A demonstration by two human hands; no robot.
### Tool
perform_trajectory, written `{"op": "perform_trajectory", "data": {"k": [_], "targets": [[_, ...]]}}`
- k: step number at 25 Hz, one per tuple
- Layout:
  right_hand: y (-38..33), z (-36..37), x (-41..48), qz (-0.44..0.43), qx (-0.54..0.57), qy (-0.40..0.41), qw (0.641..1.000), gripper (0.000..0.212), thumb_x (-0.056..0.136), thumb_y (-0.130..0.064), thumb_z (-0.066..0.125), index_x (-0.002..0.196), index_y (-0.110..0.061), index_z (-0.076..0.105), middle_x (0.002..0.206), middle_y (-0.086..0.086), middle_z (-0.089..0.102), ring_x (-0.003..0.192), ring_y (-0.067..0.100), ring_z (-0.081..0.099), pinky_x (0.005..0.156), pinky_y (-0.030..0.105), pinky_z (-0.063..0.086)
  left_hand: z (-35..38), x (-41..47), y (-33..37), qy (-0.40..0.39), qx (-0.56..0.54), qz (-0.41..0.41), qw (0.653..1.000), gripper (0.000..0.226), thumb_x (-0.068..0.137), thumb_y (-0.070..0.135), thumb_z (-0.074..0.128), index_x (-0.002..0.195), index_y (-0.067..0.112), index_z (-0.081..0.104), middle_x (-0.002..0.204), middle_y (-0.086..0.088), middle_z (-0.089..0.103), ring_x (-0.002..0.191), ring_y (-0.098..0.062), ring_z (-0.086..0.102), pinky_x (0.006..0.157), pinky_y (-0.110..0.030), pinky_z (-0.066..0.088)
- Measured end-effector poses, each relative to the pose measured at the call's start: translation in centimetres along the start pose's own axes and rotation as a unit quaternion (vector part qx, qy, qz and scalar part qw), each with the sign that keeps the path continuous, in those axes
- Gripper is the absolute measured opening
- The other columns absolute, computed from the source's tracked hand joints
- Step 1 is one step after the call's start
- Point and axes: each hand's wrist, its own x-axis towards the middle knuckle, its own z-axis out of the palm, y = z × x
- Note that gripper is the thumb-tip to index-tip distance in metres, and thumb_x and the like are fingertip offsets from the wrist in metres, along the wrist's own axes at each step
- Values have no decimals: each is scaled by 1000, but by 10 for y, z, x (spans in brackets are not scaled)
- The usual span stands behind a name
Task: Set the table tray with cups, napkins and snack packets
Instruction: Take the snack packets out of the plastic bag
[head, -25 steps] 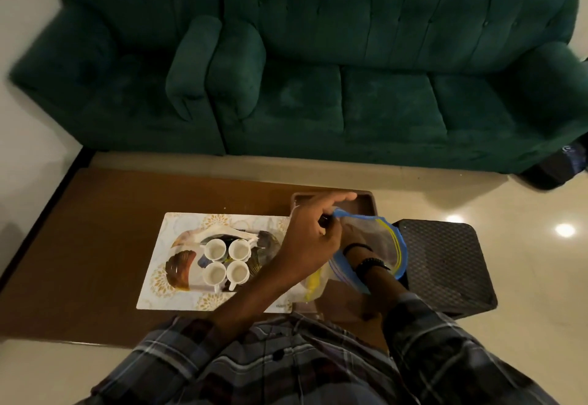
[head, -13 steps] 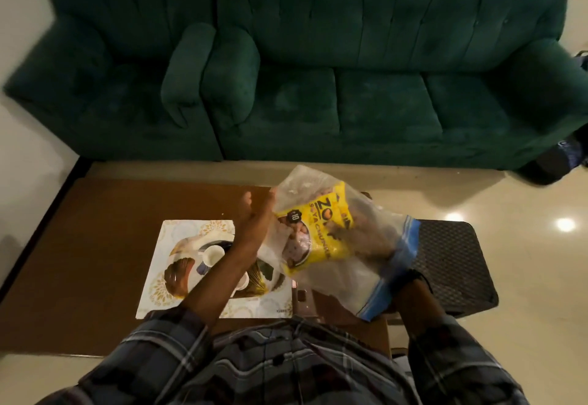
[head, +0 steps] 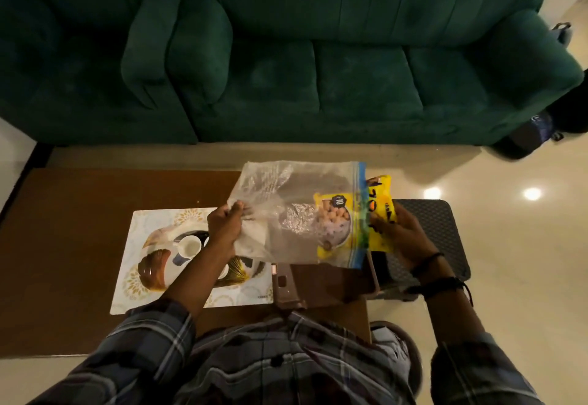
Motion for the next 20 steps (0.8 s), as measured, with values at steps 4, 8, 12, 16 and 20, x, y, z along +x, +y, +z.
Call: {"op": "perform_trajectory", "data": {"k": [4, 8, 12, 16, 20], "targets": [[1, -53, -4, 19, 9, 82, 996, 69, 65, -44, 82, 121, -10, 60, 121, 20, 65, 110, 42, 62, 91, 65, 48, 5, 21, -38, 56, 28, -46, 997, 40, 76, 49, 62, 92, 13, 69, 99, -13, 73, 95, -30, 68, 83, -48, 53], [8, -78, 1, 17, -6, 116, 993, 32, 72, -33, 74, 104, -31, 70, 119, 17, 66, 109, 41, 62, 90, 59, 50, 32, 1, -58, 94, 26, -78, 992, 21, 90, 29, 58, 95, 9, 64, 94, -10, 65, 89, -26, 62, 76, -39, 49], [16, -85, 11, 15, -40, 170, 984, 29, 90, -13, 62, 119, -10, 62, 110, 8, 71, 99, 30, 69, 82, 46, 56, 49, 0, -95, 135, 63, -89, 985, 42, 86, 38, 53, 118, 11, 55, 111, -12, 62, 102, -30, 60, 89, -45, 51], [19, -65, 19, 12, -24, 144, 989, 23, 85, -19, 67, 107, -26, 68, 110, 10, 71, 102, 34, 67, 86, 51, 54, 65, -2, -114, 63, 45, -141, 987, 26, 94, 31, 52, 104, 8, 55, 89, -17, 56, 78, -27, 55, 68, -35, 45], [28, -24, 23, 44, -17, 93, 995, 46, 83, -21, 68, 122, -1, 56, 115, 19, 67, 99, 32, 68, 83, 50, 56, 69, -5, -130, -53, 48, -170, 983, 51, 86, 41, 63, 125, 12, 48, 120, -4, 56, 112, -22, 52, 98, -42, 44]]}}
